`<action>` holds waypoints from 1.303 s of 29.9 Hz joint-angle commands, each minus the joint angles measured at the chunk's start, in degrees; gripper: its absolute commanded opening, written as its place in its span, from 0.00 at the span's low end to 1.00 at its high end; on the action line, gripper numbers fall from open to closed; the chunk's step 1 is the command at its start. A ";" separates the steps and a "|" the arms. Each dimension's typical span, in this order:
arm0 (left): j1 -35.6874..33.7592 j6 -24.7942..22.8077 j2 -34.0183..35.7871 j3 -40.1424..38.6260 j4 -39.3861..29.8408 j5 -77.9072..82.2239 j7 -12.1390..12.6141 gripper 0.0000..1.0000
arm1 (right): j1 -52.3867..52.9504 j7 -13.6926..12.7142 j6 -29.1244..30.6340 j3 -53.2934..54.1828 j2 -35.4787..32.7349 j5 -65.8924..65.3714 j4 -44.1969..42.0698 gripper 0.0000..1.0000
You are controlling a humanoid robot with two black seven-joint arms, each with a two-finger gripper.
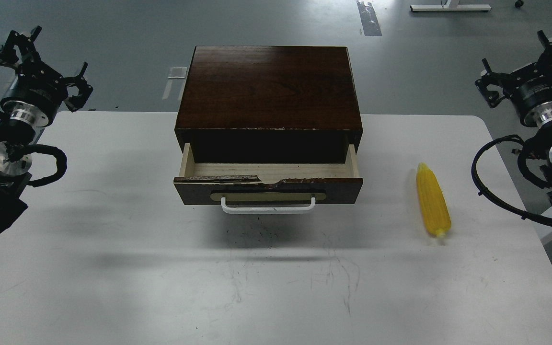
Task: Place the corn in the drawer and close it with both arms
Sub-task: 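Move the right hand toward the yellow corn cob beside the box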
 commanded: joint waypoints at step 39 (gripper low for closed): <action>2.85 0.00 7.30 -0.34 -12.91 -0.35 0.00 0.98 | 20.10 0.19 0.00 -26.83 -16.85 -40.06 6.62 1.00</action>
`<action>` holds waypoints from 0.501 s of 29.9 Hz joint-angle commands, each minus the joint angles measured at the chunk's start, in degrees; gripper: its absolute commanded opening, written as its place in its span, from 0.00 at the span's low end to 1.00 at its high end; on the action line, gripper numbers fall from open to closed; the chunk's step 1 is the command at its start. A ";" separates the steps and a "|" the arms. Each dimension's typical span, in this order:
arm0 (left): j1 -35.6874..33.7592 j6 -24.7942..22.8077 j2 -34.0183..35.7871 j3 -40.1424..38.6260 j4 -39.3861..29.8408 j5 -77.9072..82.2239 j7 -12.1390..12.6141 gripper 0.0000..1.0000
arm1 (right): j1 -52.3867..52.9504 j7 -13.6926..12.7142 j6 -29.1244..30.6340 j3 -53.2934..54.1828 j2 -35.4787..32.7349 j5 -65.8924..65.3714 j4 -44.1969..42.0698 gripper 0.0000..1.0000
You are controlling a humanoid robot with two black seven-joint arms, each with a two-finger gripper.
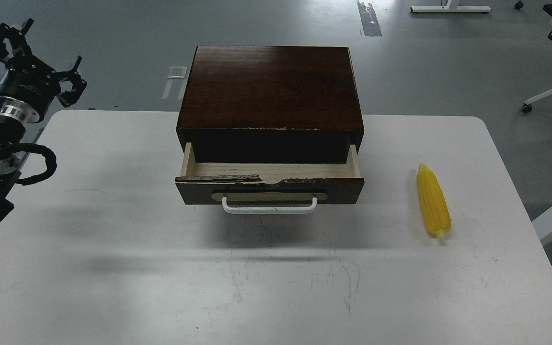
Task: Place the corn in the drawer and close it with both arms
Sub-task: 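Move the right hand toward the yellow corn cob beside the box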
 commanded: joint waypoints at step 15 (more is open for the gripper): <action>3.13 0.00 2.24 -0.09 -4.59 -0.09 -1.29 0.98 | -1.46 -0.51 -3.11 -16.43 -5.86 -45.25 28.78 1.00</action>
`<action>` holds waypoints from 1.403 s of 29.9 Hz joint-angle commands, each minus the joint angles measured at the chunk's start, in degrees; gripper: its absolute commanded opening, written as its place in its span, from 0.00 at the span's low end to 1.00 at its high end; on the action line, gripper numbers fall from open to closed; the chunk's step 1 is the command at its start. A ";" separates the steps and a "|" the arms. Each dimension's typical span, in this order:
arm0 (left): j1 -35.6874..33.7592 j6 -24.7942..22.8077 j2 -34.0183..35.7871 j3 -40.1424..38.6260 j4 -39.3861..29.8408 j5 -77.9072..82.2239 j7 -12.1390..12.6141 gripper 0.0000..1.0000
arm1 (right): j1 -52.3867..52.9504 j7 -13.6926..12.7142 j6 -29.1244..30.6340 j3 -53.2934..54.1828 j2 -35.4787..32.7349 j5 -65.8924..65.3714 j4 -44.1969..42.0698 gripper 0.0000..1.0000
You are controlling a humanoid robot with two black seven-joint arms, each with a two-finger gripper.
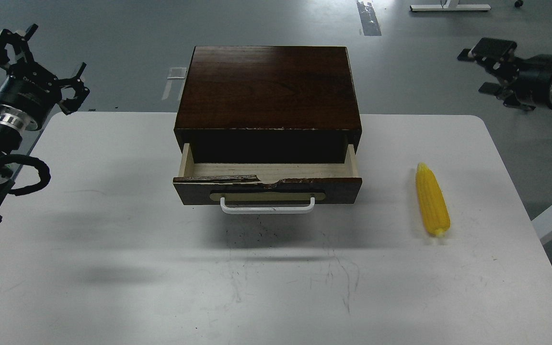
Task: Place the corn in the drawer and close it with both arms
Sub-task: 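Move the right hand toward the yellow corn cob beside the box, then grasp the yellow corn cob with the right hand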
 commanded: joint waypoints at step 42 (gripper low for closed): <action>2.49 0.00 1.20 0.18 1.95 0.61 -0.36 0.98 | -6.81 4.15 -16.84 -11.31 7.64 -13.55 -0.41 0.23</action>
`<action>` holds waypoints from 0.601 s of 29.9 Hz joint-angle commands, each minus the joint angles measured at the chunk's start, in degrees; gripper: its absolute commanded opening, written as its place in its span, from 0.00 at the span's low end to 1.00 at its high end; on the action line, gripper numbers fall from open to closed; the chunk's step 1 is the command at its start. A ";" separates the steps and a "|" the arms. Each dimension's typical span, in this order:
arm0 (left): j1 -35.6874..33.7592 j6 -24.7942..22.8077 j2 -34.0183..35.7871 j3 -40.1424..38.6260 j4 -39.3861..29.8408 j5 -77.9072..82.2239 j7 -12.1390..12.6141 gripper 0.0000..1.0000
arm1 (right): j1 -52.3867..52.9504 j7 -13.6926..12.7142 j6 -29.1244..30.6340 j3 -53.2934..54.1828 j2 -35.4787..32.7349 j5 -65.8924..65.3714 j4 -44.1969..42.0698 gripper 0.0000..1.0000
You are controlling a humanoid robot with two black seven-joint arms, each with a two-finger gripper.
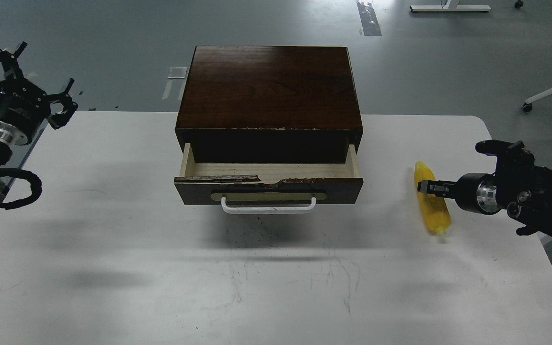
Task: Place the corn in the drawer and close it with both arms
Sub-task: 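Grasp the yellow corn cob with the right hand, then lift the corn cob and carry it over the open drawer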
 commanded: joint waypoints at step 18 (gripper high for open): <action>-0.18 0.00 1.79 0.88 -0.62 1.23 0.27 0.98 | 34.38 6.30 -0.03 0.60 1.23 -7.41 11.11 0.13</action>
